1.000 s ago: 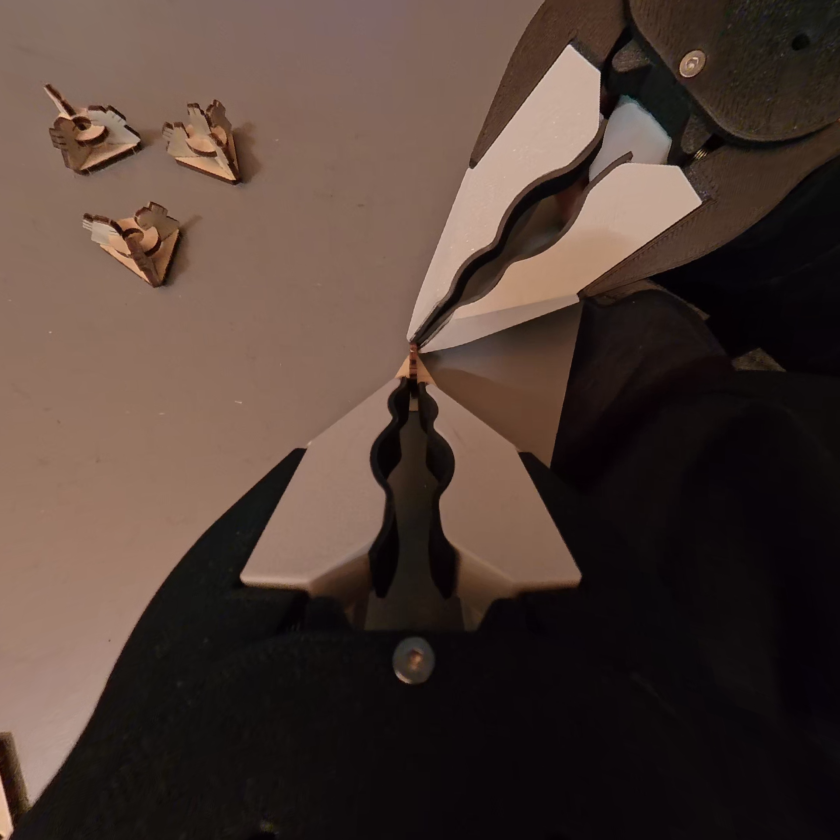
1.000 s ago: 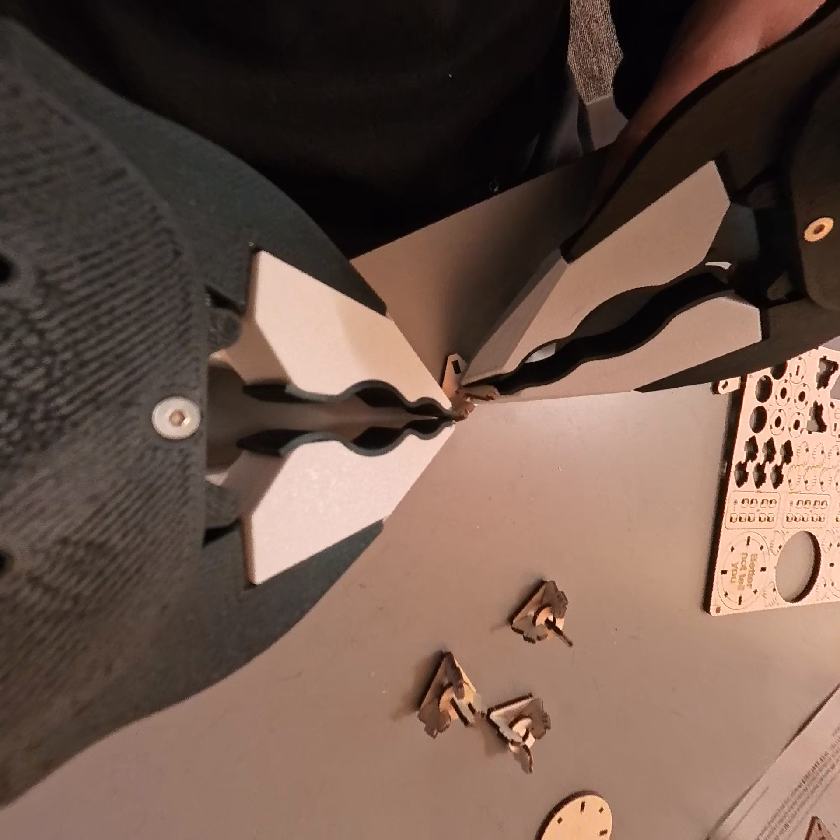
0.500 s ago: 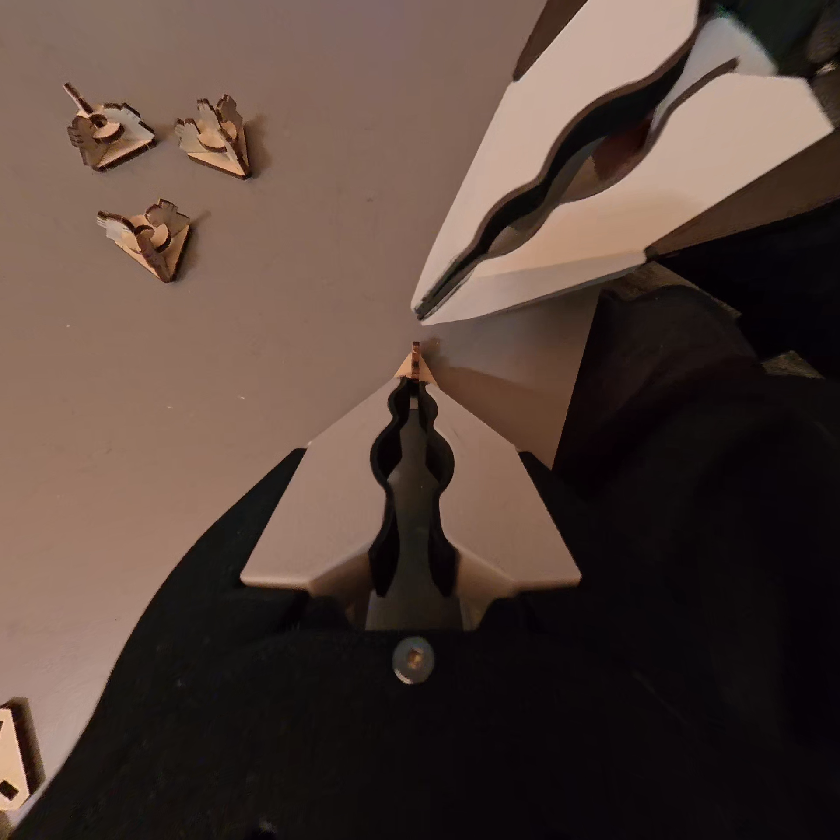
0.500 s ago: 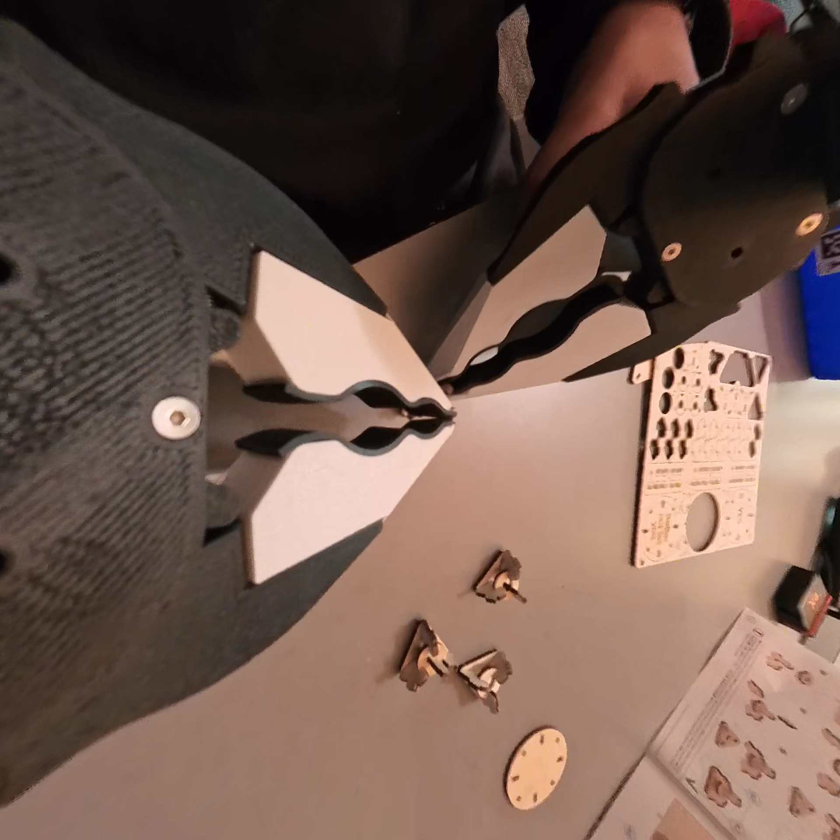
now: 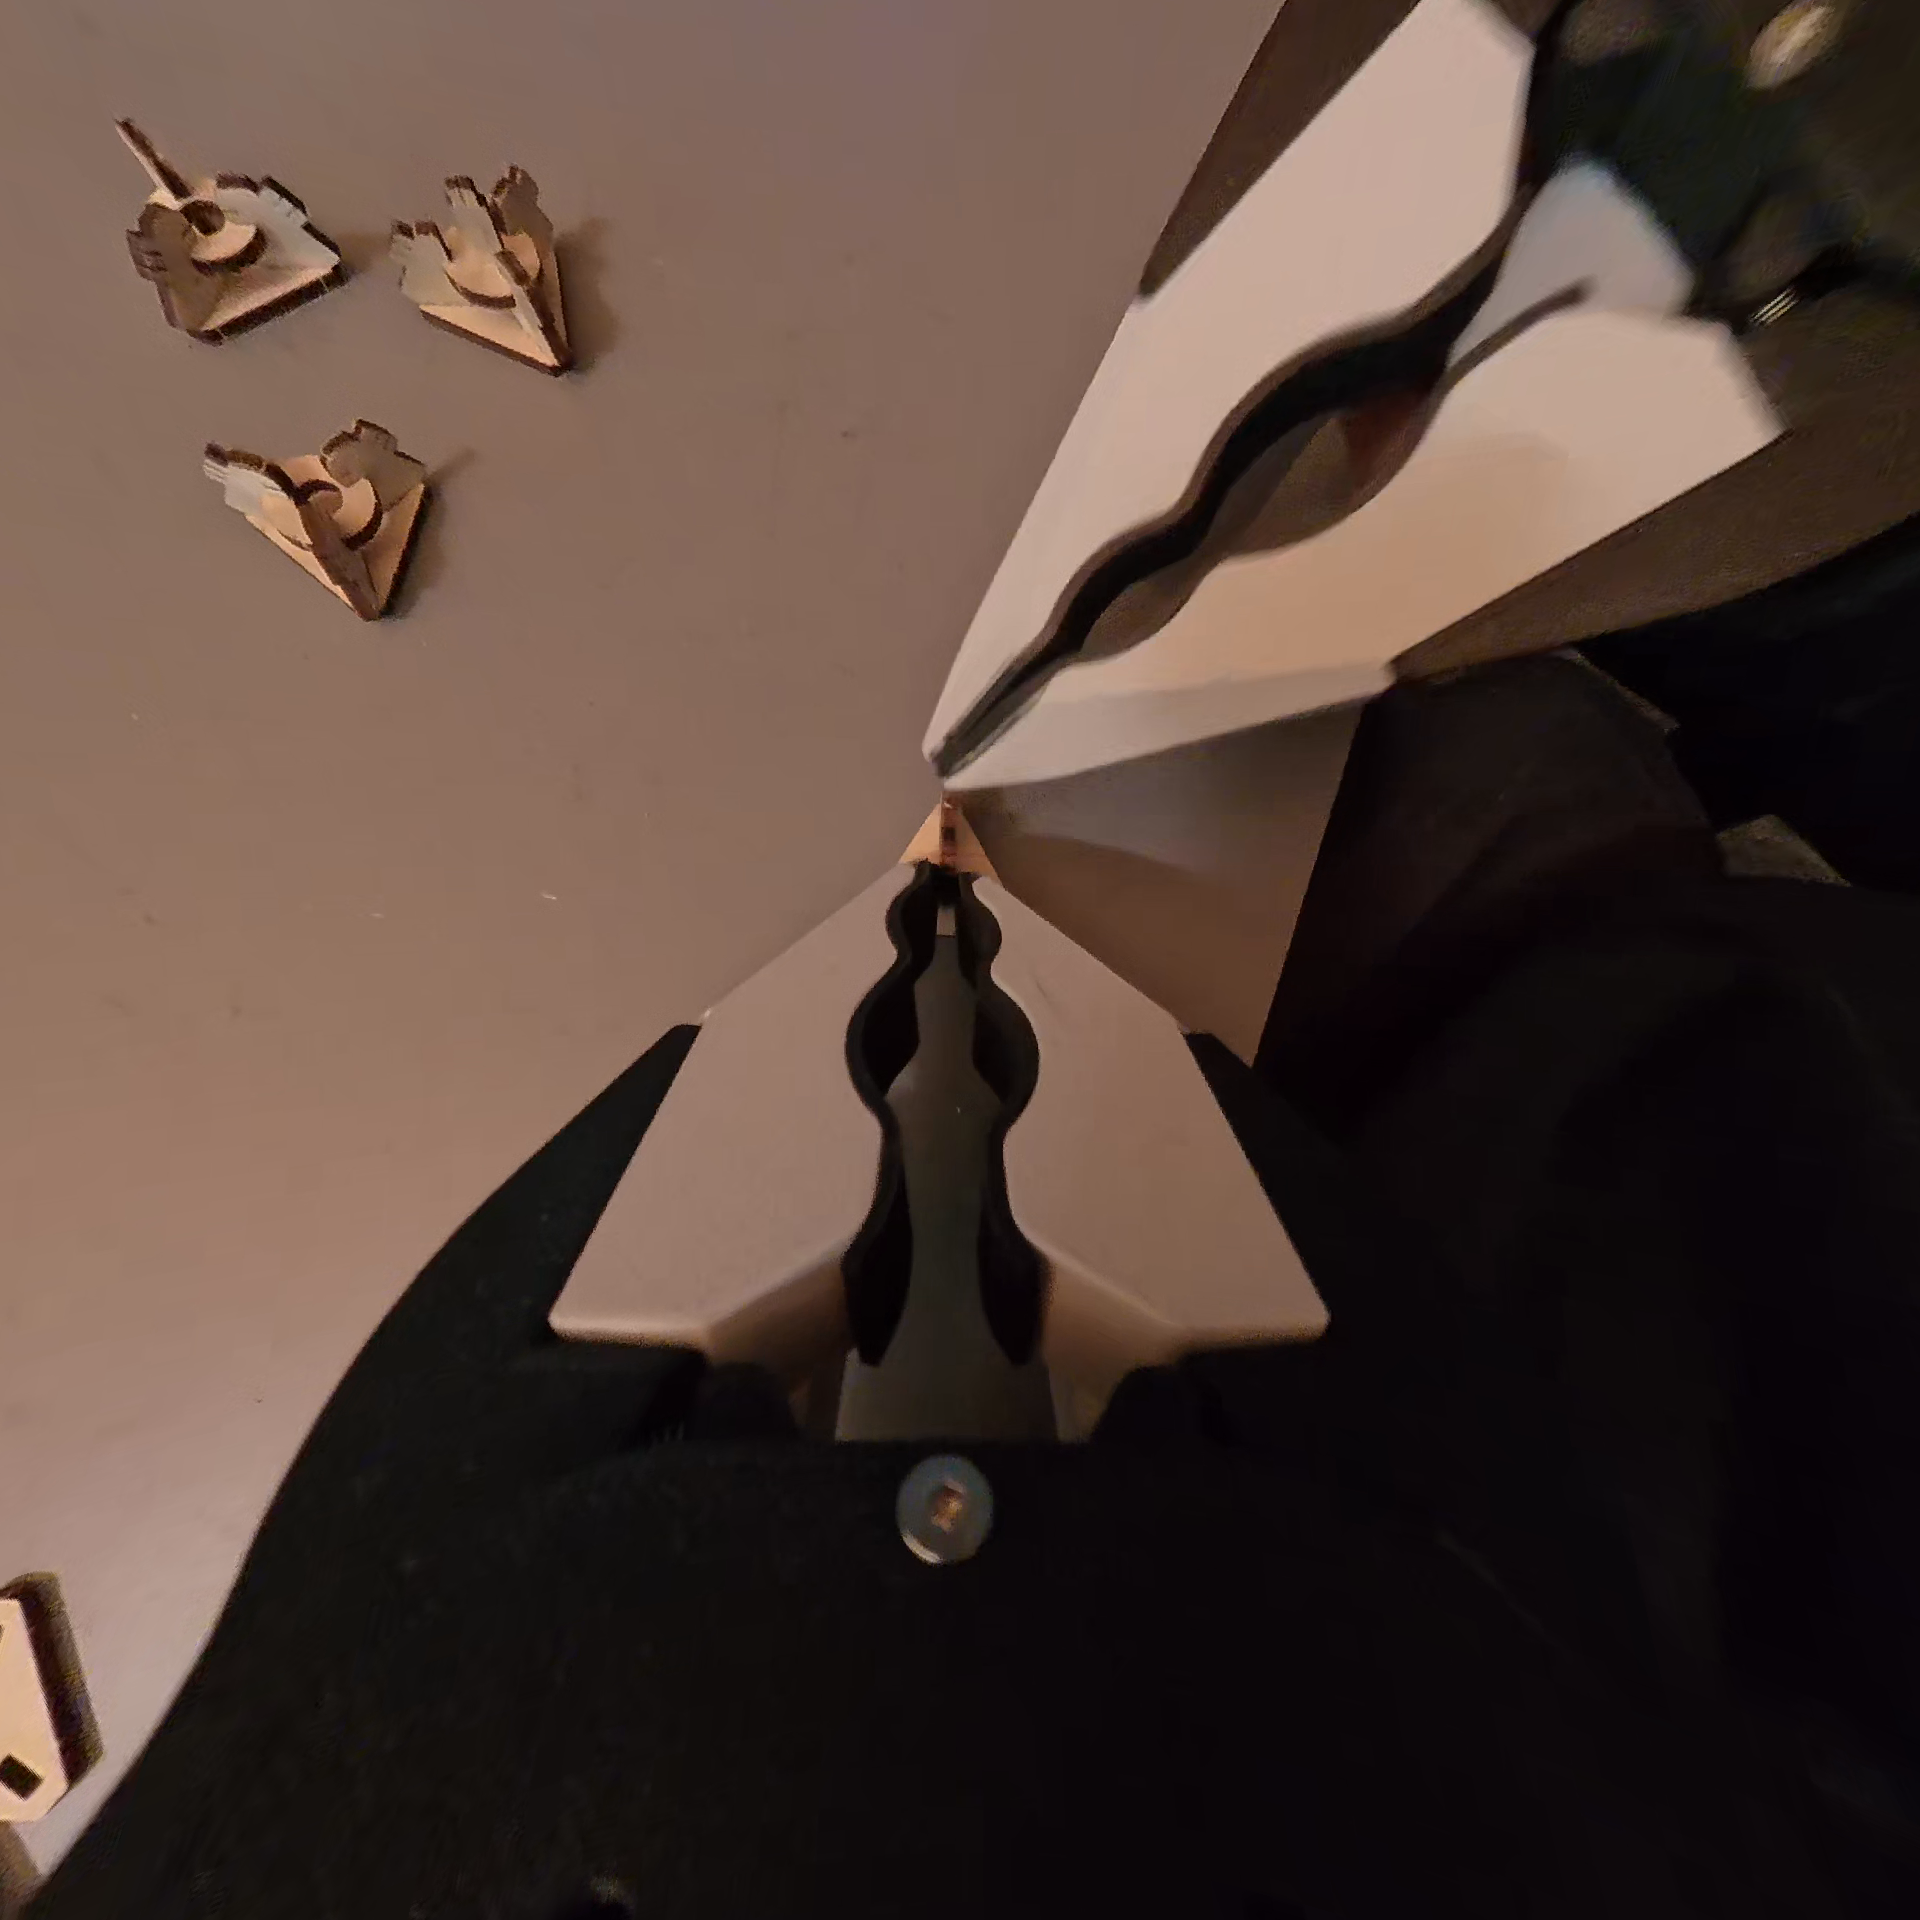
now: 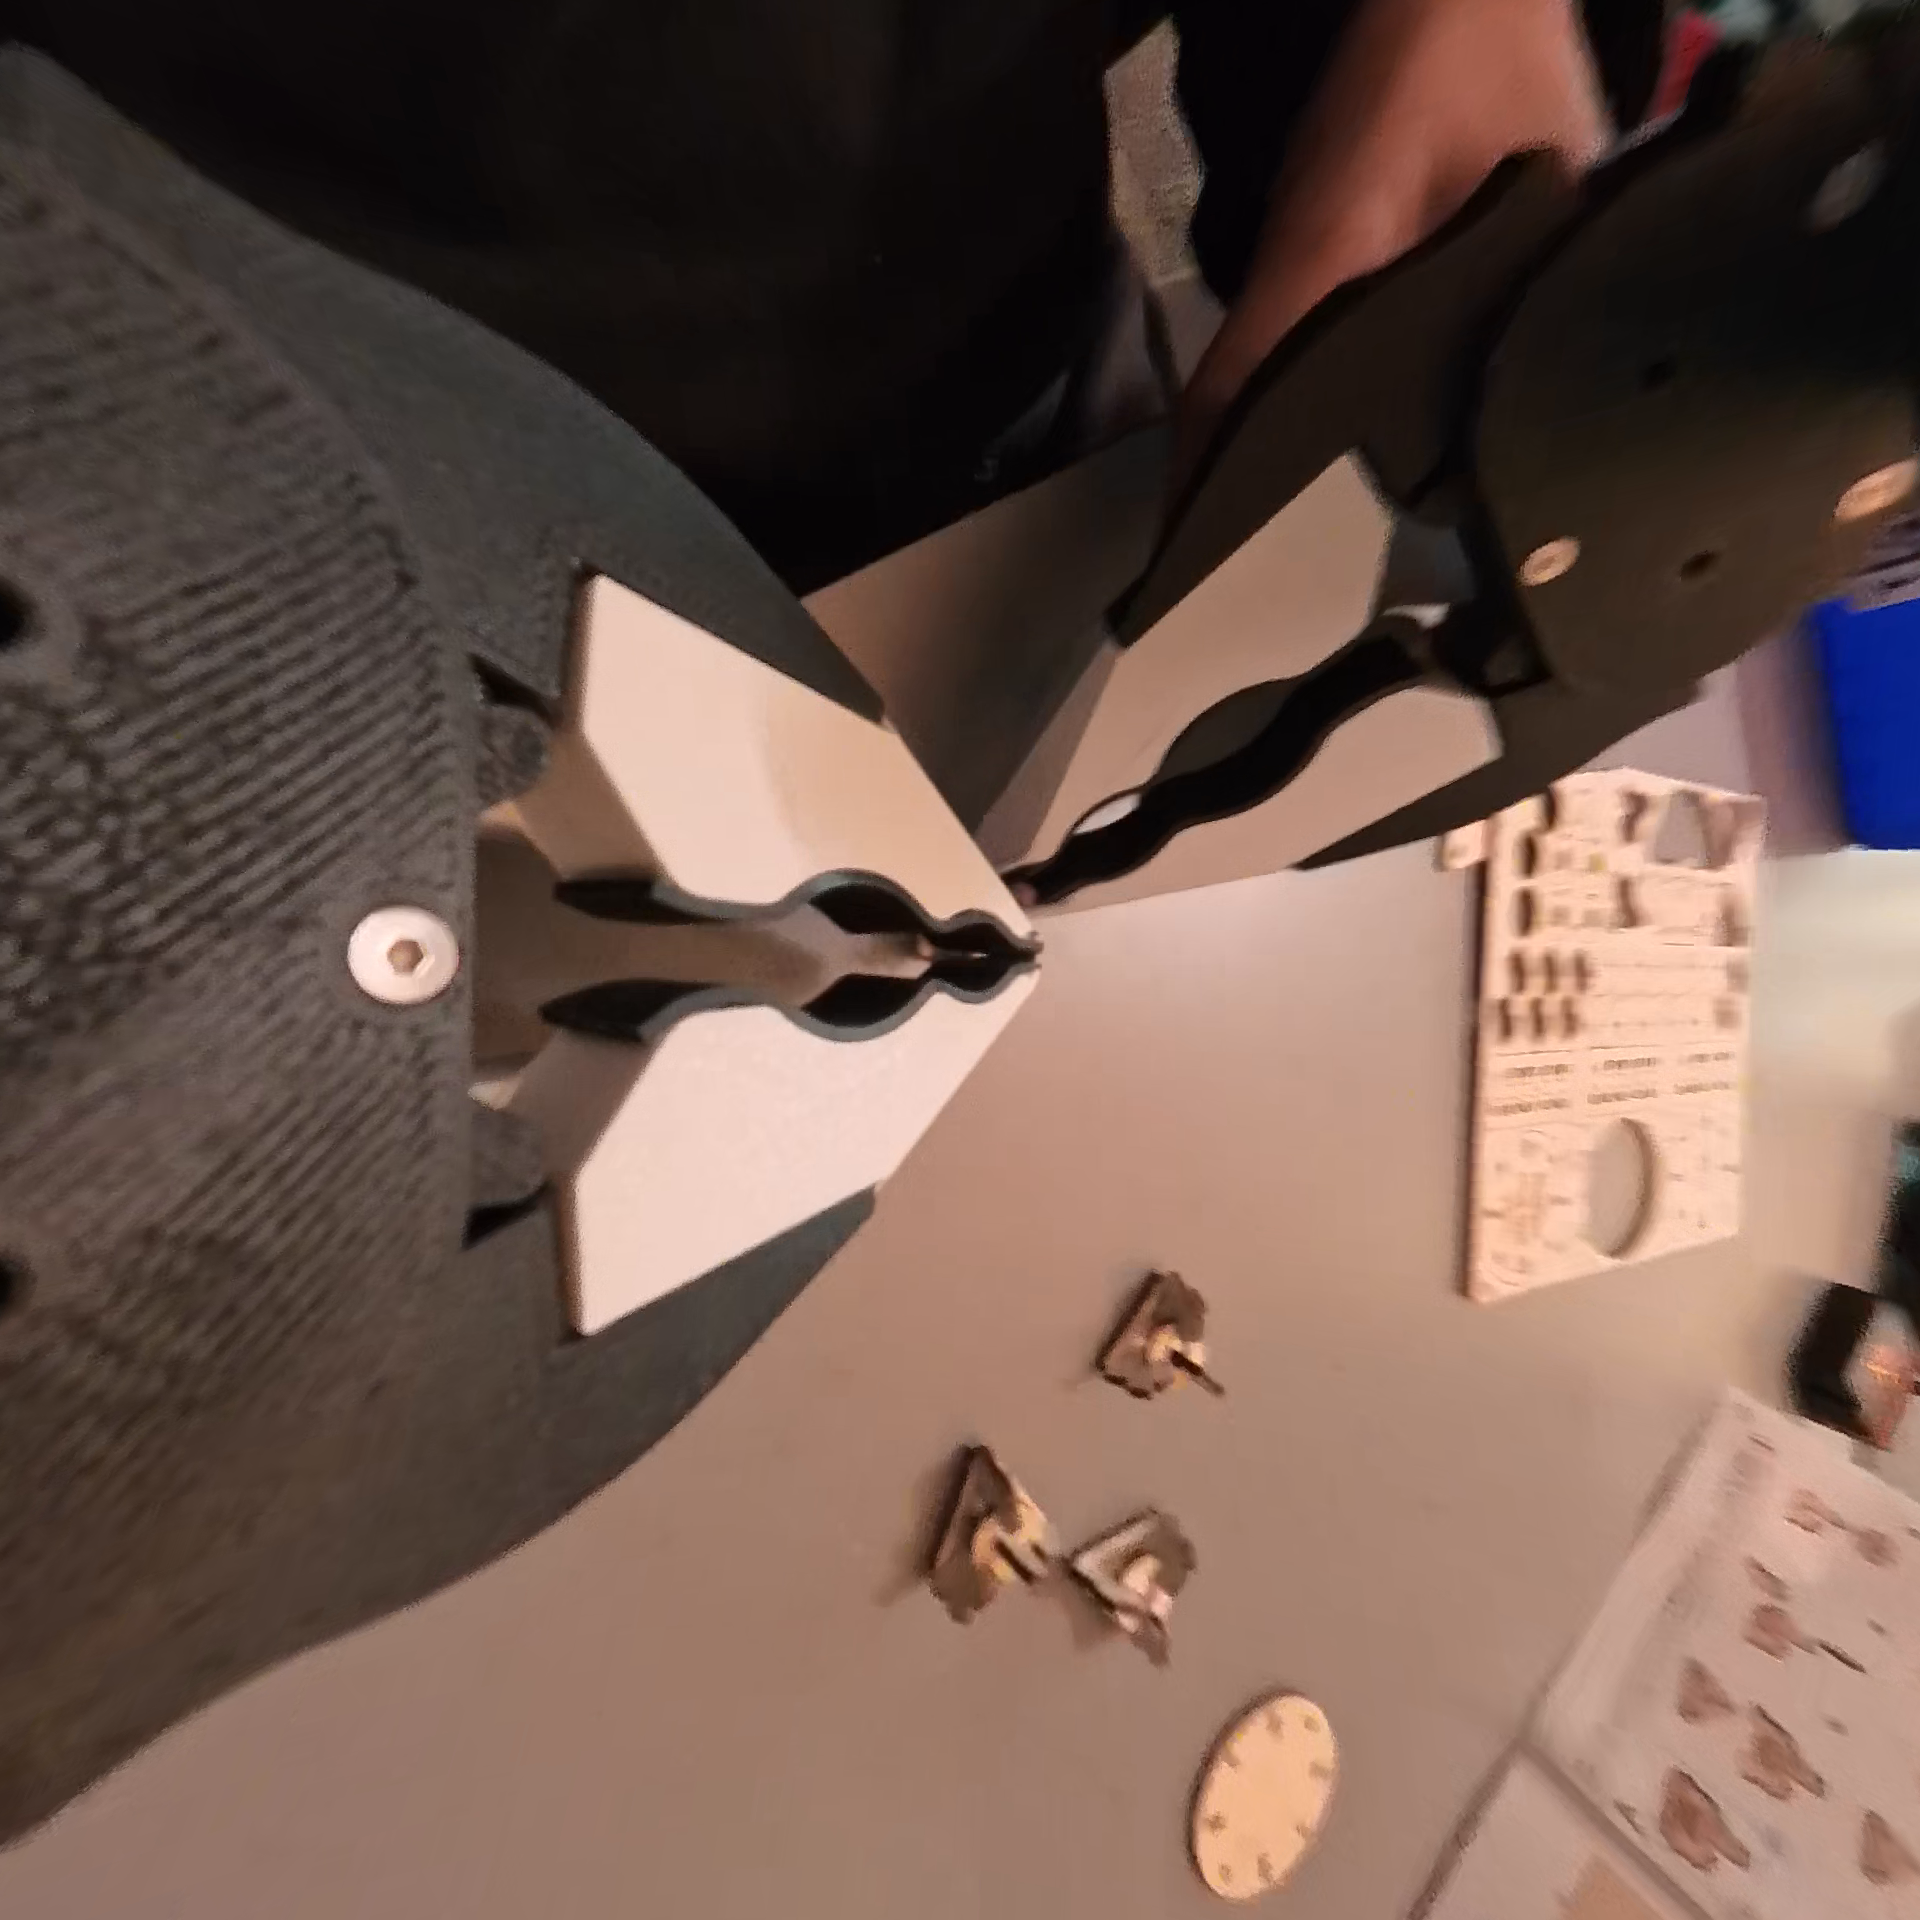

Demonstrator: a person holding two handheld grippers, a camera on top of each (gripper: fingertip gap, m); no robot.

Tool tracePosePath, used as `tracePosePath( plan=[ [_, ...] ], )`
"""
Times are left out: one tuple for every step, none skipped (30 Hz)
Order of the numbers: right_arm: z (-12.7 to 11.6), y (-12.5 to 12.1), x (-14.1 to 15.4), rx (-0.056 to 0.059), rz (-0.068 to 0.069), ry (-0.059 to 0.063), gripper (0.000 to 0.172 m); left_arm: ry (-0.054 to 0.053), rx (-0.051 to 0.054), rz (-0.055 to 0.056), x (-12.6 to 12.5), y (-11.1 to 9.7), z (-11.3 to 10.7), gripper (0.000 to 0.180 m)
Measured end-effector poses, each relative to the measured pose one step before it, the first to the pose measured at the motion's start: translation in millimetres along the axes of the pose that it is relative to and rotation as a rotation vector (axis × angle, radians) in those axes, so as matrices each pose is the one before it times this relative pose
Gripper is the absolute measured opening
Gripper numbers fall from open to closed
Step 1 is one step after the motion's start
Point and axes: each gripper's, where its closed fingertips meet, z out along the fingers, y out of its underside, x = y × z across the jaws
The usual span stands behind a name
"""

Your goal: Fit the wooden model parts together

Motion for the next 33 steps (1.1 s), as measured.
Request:
tracePosePath(
  plan=[
    [2.99, 5.67, 0.44, -0.028, 0.0031, -0.0011, 0.0, -0.0014, -0.0052, -0.0032, -0.28, -0.05, 0.01, 0.002],
    [0.0, -1.31, 0.62, 0.0091, 0.0079, 0.0022, 0.0, 0.0004, -0.0056, -0.0019, 0.17, 0.19, 0.01, 0.002],
    [-1.11, -1.67, 1.19, 0.0054, 0.0044, 0.0077, 0.0, -0.001, -0.0039, -0.0007, -0.02, 0.05, -0.08, 0.002],
    [-1.65, -3.22, 0.93, 0.0137, -0.0067, 0.0106, 0.0, -0.0014, -0.0025, 0.0002, -0.01, 0.03, 0.02, 0.002],
    [-2.13, -4.93, 0.39, 0.0265, -0.0098, 0.0091, 0.0, -0.0016, -0.0013, 0.0005, 0.02, 0.03, -0.02, 0.002],
    [-1.67, -4.37, -0.55, 0.0232, -0.0026, 0.0021, 0.0, -0.0005, -0.0009, -0.0008, -0.03, 0.02, 0.03, 0.002],
    [0.17, -0.45, -1.38, 0.0023, 0.0043, -0.0069, 0.0, 0.0006, -0.0007, -0.0016, 0.05, -0.02, 0.02, 0.002],
    [2.59, 5.14, -1.25, -0.029, 0.0046, -0.0075, 0.0, 0.0012, -0.0005, -0.0019, 0.01, -0.05, 0.01, 0.002],
    [4.16, 8.08, -0.05, -0.0436, 0.0013, -0.0008, 0.0, 0.0012, -0.0004, -0.001, 0.03, 0.0, -0.02, 0.002],
    [1.72, 3.01, -0.45, -0.0153, 0.0001, -0.0043, 0.0, 0.0, -0.0001, -0.0014, -0.24, 0.04, -0.11, 0.002],
    [-1.36, -1.42, -0.58, 0.006, 0.0011, -0.0046, 0.0, 0.0017, -0.0006, -0.0022, 0.08, 0.19, 0.06, 0.002],
    [-1.78, -2.54, 1.74, 0.0104, -0.0015, 0.0137, 0.0, 0.0004, 0.0007, -0.0005, 0.01, 0.13, -0.03, 0.002],
    [-3.3, -6.79, 2.1, 0.0382, -0.0052, 0.0194, 0.0, -0.0005, 0.0006, -0.0003, -0.05, -0.09, 0.04, 0.002],
    [-3.7, -8.25, 0.8, 0.0464, 0.0009, 0.0089, 0.0, -0.0007, -0.0001, -0.0003, 0.07, 0.02, 0.02, 0.002],
    [-2.12, -5.0, -0.54, 0.0258, 0.0082, -0.0032, 0.0, -0.0003, -0.0007, 0.0002, -0.05, -0.08, -0.03, 0.003],
    [0.59, 1.81, -0.95, -0.0118, 0.0079, -0.0082, 0.0, 0.0002, -0.0001, -0.0002, 0.02, 0.07, 0.07, 0.003],
    [4.14, 10.64, -1.44, -0.0584, 0.0046, -0.0133, 0.0, 0.0006, 0.0004, -0.0017, -0.08, -0.08, -0.02, 0.003],
    [4.65, 10.36, -1.17, -0.0557, 0.0089, -0.0133, 0.0, -0.0014, -0.0005, -0.0027, -0.38, 0.06, 0.02, 0.003],
    [1.08, 2.13, -0.18, -0.0106, 0.014, -0.009, 0.0, 0.0035, 0.0002, -0.0016, 0.17, 0.0, 0.02, 0.003],
    [-1.11, -0.14, 1.53, -0.0022, 0.0052, 0.0059, 0.0, 0.0014, 0.0001, -0.0013, -0.05, 0.0, -0.1, 0.003],
    [-1.89, -2.81, 3.24, 0.0157, -0.0094, 0.0248, 0.0, 0.001, 0.0002, -0.0013, -0.01, 0.14, 0.08, 0.003],
    [-3.25, -7.09, 2.17, 0.0415, -0.0096, 0.0211, 0.0, -0.0001, 0.0008, -0.0005, -0.04, 0.04, -0.09, 0.003],
    [-2.83, -7.25, 0.42, 0.0411, 0.0028, 0.007, 0.0, -0.0001, 0.0005, 0.0008, 0.0, -0.12, 0.09, 0.003],
    [-0.67, -3.32, -0.58, 0.0185, 0.0091, -0.0031, 0.0, 0.0005, -0.0005, 0.0002, -0.01, 0.01, 0.0, 0.003],
    [2.62, 4.0, -1.04, -0.0192, 0.0085, -0.0071, 0.0, -0.0004, -0.0002, 0.0004, -0.01, -0.09, -0.03, 0.003],
    [6.32, 12.14, -1.2, -0.0622, 0.0126, -0.0102, 0.0, 0.002, -0.0005, 0.0003, 0.26, 0.06, -0.03, 0.003],
    [5.52, 9.81, -0.1, -0.0538, 0.019, -0.0079, 0.0, 0.0237, -0.0037, -0.0007, 3.68, 0.38, 0.44, 0.003],
    [0.36, 1.85, 0.19, -0.0141, 0.0127, -0.0077, 0.0, 0.0096, 0.0002, -0.0047, 1.75, -0.11, 0.37, 0.003],
    [-2.0, -0.48, 0.6, -0.0031, -0.0023, 0.0016, 0.0, -0.0013, 0.0008, 0.0027, 0.57, -0.07, 0.43, 0.003],
    [-3.57, -3.95, 3.54, 0.0216, -0.0121, 0.0295, 0.0, -0.0093, 0.0008, 0.0044, -0.63, 0.07, 0.17, 0.003],
    [-5.07, -7.82, 4.63, 0.0464, -0.0095, 0.0375, 0.0, -0.0043, 0.0004, 0.0004, -0.06, -0.08, 0.07, 0.003],
    [-4.86, -8.12, 1.65, 0.0465, 0.0016, 0.0149, 0.0, -0.0007, -0.0015, -0.0015, -0.06, -0.01, -0.06, 0.003],
    [-3.96, -6.27, -0.21, 0.0318, 0.006, 0.0006, 0.0, 0.0002, -0.0007, 0.0009, -0.05, -0.01, 0.04, 0.003]
  ],
)
